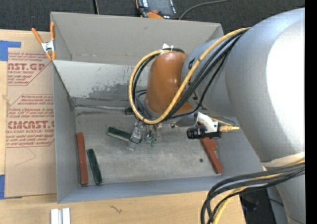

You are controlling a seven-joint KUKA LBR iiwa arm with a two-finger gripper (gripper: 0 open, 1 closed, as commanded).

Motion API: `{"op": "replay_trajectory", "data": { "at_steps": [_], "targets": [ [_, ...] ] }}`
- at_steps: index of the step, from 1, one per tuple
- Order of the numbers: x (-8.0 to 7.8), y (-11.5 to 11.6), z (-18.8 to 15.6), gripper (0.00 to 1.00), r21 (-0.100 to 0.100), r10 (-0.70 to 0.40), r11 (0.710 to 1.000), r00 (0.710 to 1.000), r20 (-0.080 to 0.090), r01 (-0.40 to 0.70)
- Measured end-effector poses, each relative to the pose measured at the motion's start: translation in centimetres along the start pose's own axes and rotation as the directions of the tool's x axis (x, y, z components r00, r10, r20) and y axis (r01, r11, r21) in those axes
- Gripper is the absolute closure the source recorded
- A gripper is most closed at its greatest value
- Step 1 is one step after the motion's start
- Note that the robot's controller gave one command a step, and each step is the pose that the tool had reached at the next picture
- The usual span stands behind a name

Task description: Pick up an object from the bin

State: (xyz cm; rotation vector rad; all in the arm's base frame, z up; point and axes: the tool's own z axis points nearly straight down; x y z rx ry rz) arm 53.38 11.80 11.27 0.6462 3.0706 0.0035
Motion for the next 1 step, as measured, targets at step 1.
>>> {"op": "replay_trajectory", "data": {
  "at_steps": [1],
  "targets": [
    [-0.06, 0.09, -3.82, 1.0, 0.0, 0.0, 1.0, 1.0, 0.0, 0.0]
  ]
}}
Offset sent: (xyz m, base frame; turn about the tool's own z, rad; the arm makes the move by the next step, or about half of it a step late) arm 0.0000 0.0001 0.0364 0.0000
